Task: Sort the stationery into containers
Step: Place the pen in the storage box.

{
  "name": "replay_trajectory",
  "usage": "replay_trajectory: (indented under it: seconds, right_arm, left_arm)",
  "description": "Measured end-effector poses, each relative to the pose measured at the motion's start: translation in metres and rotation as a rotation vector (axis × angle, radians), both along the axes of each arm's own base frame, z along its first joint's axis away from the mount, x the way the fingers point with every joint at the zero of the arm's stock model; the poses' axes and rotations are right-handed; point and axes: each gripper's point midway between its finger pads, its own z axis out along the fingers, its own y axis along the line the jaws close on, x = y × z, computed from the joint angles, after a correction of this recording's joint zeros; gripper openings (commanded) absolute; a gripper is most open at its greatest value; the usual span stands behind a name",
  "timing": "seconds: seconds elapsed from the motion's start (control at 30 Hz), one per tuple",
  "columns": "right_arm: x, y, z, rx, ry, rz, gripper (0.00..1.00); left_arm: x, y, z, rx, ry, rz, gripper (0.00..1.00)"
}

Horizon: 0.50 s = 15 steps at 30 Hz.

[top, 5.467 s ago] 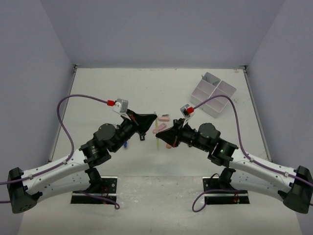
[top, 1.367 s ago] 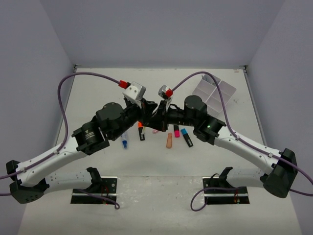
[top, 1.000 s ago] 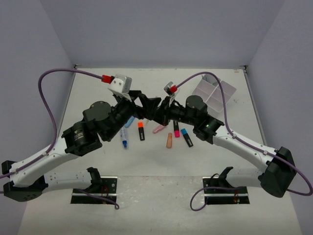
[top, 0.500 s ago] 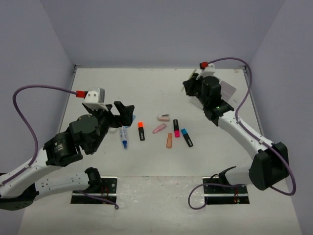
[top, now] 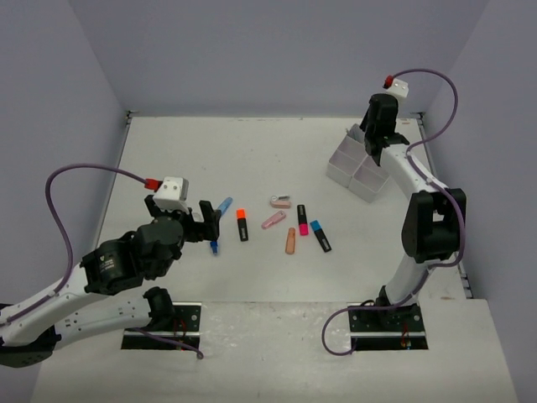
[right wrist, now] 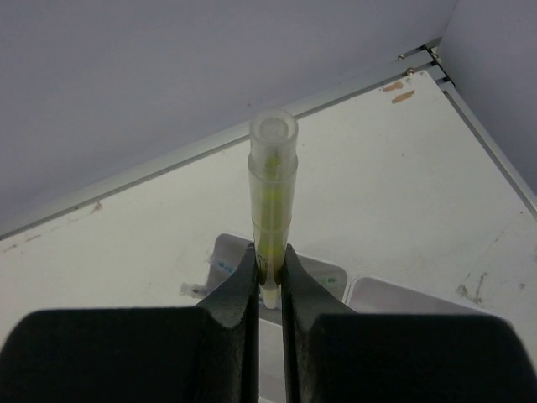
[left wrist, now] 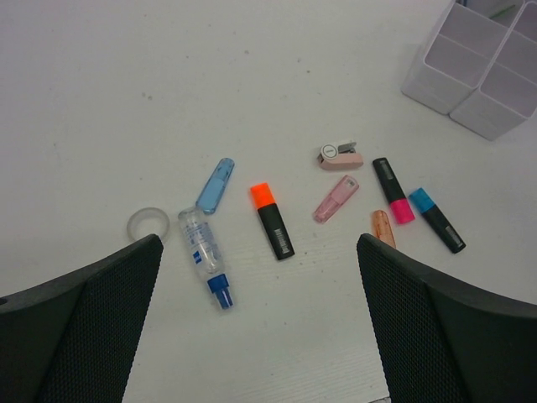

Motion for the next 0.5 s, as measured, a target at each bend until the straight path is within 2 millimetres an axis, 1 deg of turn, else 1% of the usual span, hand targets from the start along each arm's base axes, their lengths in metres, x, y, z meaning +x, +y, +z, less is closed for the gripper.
replay_trajectory:
  seconds: [0.1, 0.17, 0.23, 0.27, 0.3, 0.37, 0.5]
  right_arm:
    - [0.001, 0.0, -0.013, -0.007, 0.033, 0.002, 0.05]
    - [0.003, 0.001, -0.021, -0.009, 0.046, 0.004, 0.11]
    - [0.004, 0.001, -0.03, -0.011, 0.064, 0.006, 0.23]
    - [0.005, 0.001, -0.034, -0.012, 0.073, 0.007, 0.35]
    - [0.005, 0.001, -0.038, -0.014, 0.083, 0.009, 0.36]
    - [0.005, 0.001, -0.044, -0.016, 0.098, 0.01, 0.48]
    - [0.003, 0.001, -0.045, -0.022, 0.118, 0.016, 0.5]
  left_arm:
    - [0.0, 0.0, -0.004, 0.011, 0.005, 0.0, 1.0]
    - [0.0, 0.001, -0.008, 0.017, 0.008, 0.0, 1.0]
    - [-0.001, 0.001, -0.009, 0.019, 0.01, -0.001, 1.0]
    - [-0.001, 0.002, -0.009, 0.02, 0.011, -0.002, 1.0]
    - [-0.002, 0.002, -0.009, 0.019, 0.011, -0.003, 1.0]
    - [-0.002, 0.004, -0.01, 0.025, 0.013, -0.003, 1.0]
    - [-0.003, 0.007, -0.012, 0.041, 0.018, -0.001, 1.0]
